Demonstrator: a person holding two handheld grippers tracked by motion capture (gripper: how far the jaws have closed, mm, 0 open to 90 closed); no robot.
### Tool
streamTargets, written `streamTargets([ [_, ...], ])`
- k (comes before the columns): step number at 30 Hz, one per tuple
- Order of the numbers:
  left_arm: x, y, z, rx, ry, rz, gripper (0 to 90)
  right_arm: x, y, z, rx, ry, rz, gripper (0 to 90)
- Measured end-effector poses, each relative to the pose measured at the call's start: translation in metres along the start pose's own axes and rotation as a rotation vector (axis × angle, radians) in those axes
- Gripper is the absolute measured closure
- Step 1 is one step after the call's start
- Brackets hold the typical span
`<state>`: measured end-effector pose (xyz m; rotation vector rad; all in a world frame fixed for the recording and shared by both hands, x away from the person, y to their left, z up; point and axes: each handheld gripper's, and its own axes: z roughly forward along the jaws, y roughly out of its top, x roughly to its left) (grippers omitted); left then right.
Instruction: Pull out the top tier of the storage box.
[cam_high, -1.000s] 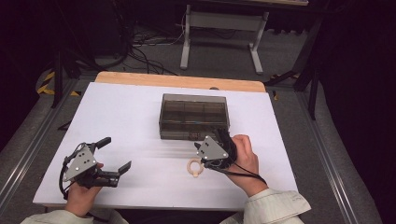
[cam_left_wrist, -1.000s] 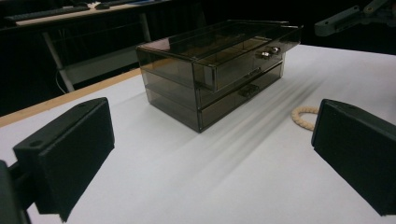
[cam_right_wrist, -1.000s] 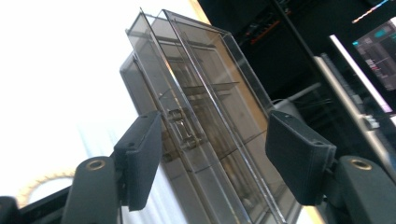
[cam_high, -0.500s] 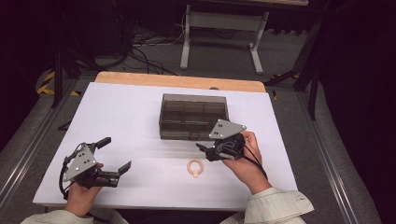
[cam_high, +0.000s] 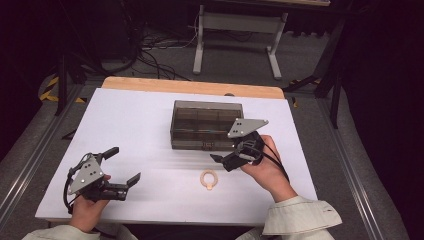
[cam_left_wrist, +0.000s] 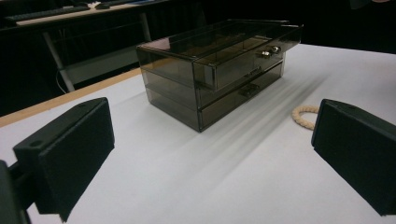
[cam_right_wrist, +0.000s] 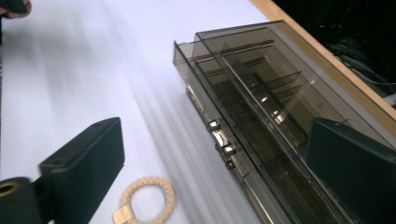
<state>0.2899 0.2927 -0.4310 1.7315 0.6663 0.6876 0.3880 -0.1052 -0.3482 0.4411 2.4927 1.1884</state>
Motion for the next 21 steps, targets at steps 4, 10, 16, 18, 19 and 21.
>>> streamTargets([
  [4, 0.000, 0.000, 0.000, 0.000, 0.002, 0.008, 0.3, -0.007, 0.001, 0.003, 0.040, 0.093, 0.011, 3.6],
  [10, 0.000, 0.000, 0.000, 0.000, 0.001, 0.009, 0.3, -0.004, 0.008, 0.007, 0.121, 0.113, -0.072, 15.3],
  [16, 0.000, 0.000, 0.000, -0.001, 0.000, 0.002, 0.3, -0.008, 0.014, 0.014, 0.177, 0.124, -0.130, 19.1],
  [18, 0.000, 0.000, 0.000, -0.001, -0.001, 0.001, 0.3, -0.011, 0.016, 0.015, 0.184, 0.127, -0.141, 19.2],
  [19, 0.000, 0.000, 0.000, 0.001, -0.002, 0.003, 0.3, -0.012, 0.017, 0.016, 0.188, 0.129, -0.152, 19.2],
  [21, 0.000, 0.000, 0.000, 0.000, -0.002, 0.004, 0.3, -0.013, 0.018, 0.017, 0.196, 0.125, -0.177, 20.3],
])
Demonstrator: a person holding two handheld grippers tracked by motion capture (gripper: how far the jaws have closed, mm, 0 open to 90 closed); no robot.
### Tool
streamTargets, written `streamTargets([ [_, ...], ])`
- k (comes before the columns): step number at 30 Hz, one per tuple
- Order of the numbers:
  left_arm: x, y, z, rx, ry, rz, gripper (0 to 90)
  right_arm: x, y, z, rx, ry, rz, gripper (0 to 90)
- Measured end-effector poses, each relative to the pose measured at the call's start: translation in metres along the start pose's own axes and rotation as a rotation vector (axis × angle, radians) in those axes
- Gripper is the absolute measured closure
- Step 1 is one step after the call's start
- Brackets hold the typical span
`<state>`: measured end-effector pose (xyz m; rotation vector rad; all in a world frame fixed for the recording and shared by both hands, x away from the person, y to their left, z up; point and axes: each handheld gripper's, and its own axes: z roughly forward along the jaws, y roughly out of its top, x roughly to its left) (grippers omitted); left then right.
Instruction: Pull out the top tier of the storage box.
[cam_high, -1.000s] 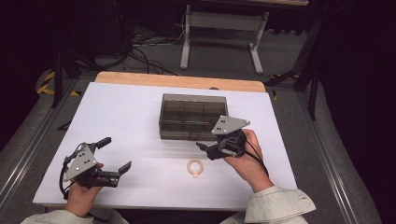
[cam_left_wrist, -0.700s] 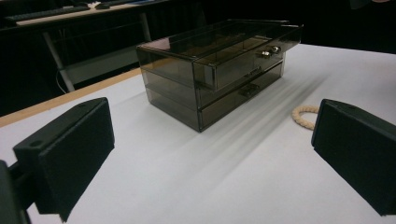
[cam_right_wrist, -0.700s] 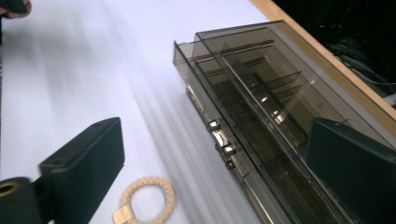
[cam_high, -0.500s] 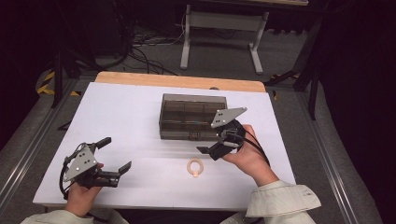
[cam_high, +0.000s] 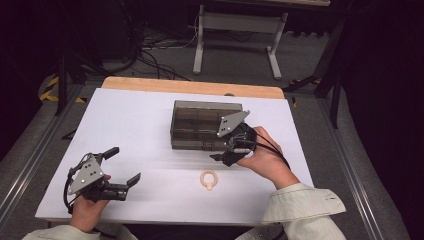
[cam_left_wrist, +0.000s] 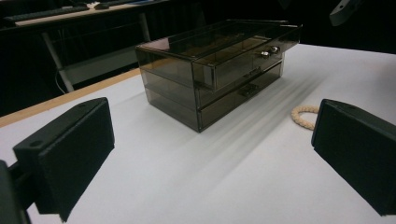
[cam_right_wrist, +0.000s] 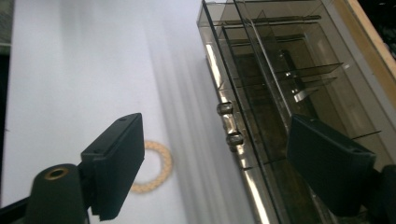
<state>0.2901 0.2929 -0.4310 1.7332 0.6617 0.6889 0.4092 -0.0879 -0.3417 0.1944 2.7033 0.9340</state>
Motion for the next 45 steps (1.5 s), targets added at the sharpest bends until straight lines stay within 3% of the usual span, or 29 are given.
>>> streamTargets([
  [6, 0.000, 0.000, 0.000, 0.000, -0.001, 0.005, 0.3, -0.008, -0.002, 0.008, 0.030, 0.012, -0.018, 28.2],
  [19, 0.000, 0.000, 0.000, 0.004, -0.003, 0.004, 0.3, -0.018, -0.006, 0.029, 0.107, -0.007, -0.080, 41.1],
  [27, 0.000, 0.000, 0.000, -0.002, -0.002, -0.004, 0.3, -0.019, -0.005, 0.039, 0.125, -0.022, -0.107, 48.1],
  [36, 0.000, 0.000, 0.000, -0.001, -0.001, -0.002, 0.3, -0.014, -0.003, 0.048, 0.185, -0.067, -0.158, 58.8],
  [45, 0.001, 0.000, 0.000, -0.002, -0.002, -0.005, 0.3, -0.012, -0.002, 0.052, 0.206, -0.076, -0.158, 69.4],
])
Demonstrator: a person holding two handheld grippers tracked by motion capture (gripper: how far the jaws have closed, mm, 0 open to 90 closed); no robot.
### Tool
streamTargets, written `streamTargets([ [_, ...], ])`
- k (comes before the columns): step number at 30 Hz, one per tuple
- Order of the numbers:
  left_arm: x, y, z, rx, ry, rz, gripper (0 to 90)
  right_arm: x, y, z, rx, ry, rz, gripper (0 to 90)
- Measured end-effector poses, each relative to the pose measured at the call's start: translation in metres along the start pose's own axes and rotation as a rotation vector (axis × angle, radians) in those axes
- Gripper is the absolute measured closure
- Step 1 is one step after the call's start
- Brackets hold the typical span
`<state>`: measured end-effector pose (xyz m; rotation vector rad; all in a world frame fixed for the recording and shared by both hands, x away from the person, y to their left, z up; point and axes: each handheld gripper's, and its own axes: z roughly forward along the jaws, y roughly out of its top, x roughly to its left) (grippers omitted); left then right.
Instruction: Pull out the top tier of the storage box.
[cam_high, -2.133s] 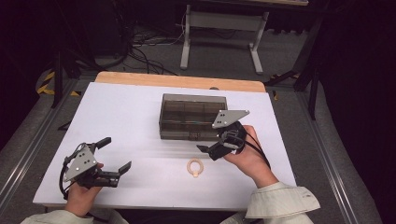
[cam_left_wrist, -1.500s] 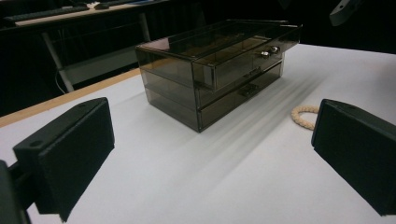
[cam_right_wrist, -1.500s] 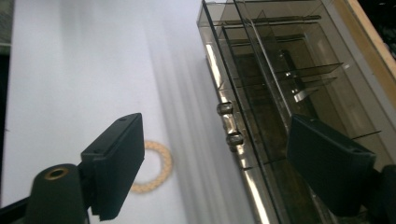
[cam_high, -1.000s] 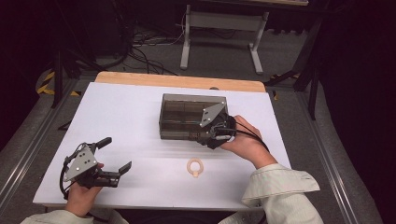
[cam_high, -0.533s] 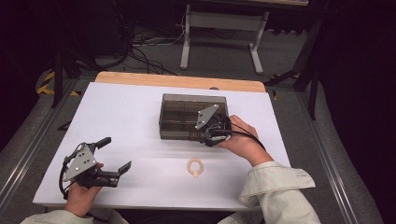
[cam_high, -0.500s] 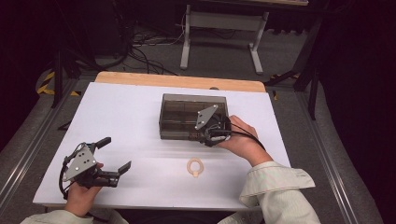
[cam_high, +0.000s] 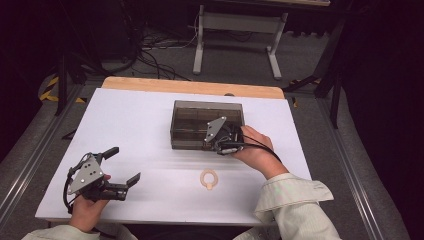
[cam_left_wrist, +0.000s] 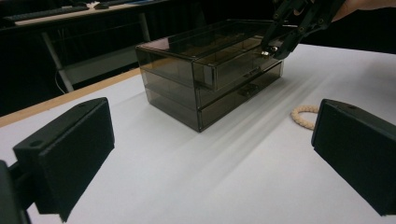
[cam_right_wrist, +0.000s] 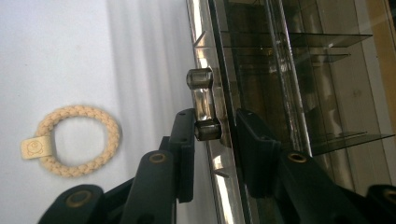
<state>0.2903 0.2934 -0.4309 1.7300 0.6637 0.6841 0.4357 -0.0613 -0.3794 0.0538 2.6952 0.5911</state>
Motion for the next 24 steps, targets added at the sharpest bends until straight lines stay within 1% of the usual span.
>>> streamTargets([
  [2, 0.000, 0.000, 0.000, 0.000, 0.000, 0.001, 0.3, 0.000, 0.000, 0.000, -0.002, -0.002, -0.011, 69.6],
  [8, 0.000, 0.000, 0.000, 0.002, 0.000, 0.002, 0.3, 0.001, 0.000, -0.001, 0.000, -0.003, 0.001, 69.7],
  [10, 0.000, 0.000, 0.000, 0.004, 0.000, 0.010, 0.3, 0.002, 0.001, -0.002, -0.005, -0.003, 0.002, 69.7],
  [15, 0.000, 0.000, 0.000, 0.003, 0.000, 0.009, 0.3, 0.009, 0.001, -0.009, -0.001, 0.019, 0.013, 69.9],
  [16, 0.000, 0.000, 0.000, 0.004, 0.000, 0.010, 0.3, 0.009, 0.002, -0.009, -0.001, 0.019, 0.001, 69.9],
  [19, 0.000, 0.000, 0.000, 0.003, -0.002, 0.004, 0.3, 0.013, 0.002, -0.012, 0.001, 0.025, -0.005, 70.0],
  [21, 0.000, 0.000, 0.000, 0.005, -0.001, 0.014, 0.3, 0.016, 0.002, -0.014, 0.001, 0.029, 0.001, 70.0],
  [23, 0.000, 0.000, 0.000, 0.005, 0.000, 0.015, 0.3, 0.018, 0.002, -0.016, -0.011, 0.032, -0.008, 70.1],
  [24, 0.000, 0.000, 0.000, 0.005, 0.000, 0.015, 0.3, 0.020, 0.002, -0.017, -0.009, 0.033, -0.006, 70.1],
])
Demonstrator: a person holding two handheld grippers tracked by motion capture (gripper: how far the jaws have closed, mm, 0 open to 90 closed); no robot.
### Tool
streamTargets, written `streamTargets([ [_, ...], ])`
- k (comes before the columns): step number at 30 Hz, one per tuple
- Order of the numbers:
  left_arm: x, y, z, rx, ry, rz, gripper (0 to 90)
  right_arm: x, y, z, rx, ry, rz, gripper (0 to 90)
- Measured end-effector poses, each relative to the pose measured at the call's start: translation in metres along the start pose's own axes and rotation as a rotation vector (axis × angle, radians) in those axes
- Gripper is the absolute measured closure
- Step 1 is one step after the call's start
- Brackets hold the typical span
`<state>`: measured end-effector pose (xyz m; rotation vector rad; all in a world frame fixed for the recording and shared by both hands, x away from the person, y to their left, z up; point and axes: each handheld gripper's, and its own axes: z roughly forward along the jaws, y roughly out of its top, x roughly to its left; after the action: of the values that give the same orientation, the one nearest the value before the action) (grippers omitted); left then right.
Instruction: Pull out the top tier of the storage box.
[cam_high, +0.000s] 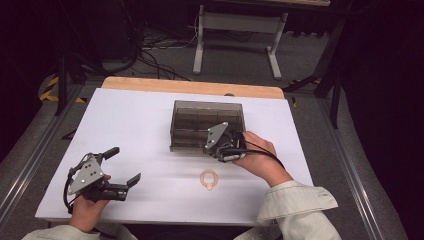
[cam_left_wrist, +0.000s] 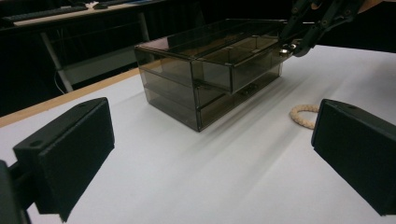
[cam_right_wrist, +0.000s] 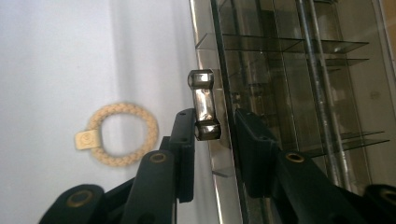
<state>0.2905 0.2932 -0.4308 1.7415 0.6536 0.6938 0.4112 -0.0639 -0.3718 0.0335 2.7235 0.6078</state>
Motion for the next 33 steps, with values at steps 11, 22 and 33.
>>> streamTargets([
  [11, 0.000, 0.000, 0.000, 0.000, -0.001, -0.002, 0.3, 0.015, 0.000, -0.005, -0.006, 0.009, -0.013, 70.7],
  [22, 0.000, 0.000, 0.000, -0.005, 0.007, 0.003, 0.3, 0.019, 0.001, -0.004, 0.001, 0.017, -0.016, 71.1],
  [33, -0.001, 0.000, 0.000, -0.005, 0.001, -0.006, 0.3, 0.020, 0.000, -0.002, 0.009, 0.009, -0.010, 71.1],
])
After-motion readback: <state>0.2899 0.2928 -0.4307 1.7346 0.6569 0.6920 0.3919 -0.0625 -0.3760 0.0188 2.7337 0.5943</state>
